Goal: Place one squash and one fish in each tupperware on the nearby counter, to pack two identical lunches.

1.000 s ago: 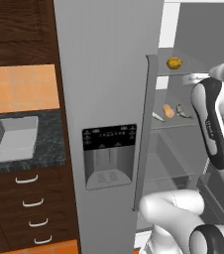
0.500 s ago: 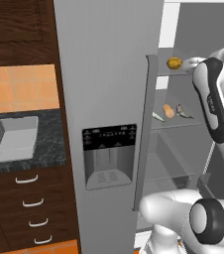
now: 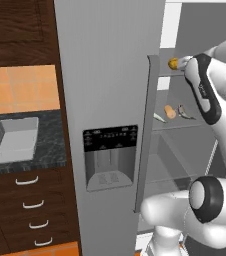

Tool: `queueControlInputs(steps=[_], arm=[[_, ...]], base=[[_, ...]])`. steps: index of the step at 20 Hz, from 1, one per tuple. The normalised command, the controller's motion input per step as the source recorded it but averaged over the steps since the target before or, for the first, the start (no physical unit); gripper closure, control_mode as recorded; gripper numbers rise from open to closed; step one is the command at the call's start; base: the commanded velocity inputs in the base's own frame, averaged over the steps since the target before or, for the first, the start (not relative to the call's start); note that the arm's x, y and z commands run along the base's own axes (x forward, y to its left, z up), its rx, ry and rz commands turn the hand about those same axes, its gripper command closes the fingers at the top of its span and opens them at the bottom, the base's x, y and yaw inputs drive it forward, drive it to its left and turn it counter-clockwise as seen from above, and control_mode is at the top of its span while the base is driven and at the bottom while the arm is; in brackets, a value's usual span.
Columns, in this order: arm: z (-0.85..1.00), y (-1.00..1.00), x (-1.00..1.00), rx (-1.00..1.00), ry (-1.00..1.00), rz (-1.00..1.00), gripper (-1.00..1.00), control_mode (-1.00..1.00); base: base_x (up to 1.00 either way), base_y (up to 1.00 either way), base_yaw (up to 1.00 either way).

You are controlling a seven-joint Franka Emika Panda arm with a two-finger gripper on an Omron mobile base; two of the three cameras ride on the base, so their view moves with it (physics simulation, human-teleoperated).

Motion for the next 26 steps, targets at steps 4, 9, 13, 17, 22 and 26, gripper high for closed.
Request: queueControlInputs(steps=[4, 9, 13, 17, 22, 26], arm=[[-0.09, -0.32, 0.46, 0.0, 0.01, 0.11, -1.0, -1.0], [-0.07, -0.14, 0.52, 0.0, 0.04, 0.14, -1.0, -1.0], [-0.03, -0.14, 0.55, 0.0, 0.05, 0.12, -1.0, -1.0], [-0.07, -0.07, 0.56, 0.0, 0.01, 0.09, -1.0, -1.0], [-0.22, -0.01, 0.55, 0.0, 0.0, 0.08, -1.0, -1.0], [-0.06, -0.1, 0.56, 0.0, 0.0, 0.05, -1.0, -1.0]], base=[[0.0, 0.0, 0.0], [0.0, 0.0, 0.0], [0.0, 0.0, 0.0], [0.0, 0.0, 0.0], [0.0, 0.0, 0.0], [0.0, 0.0, 0.0]])
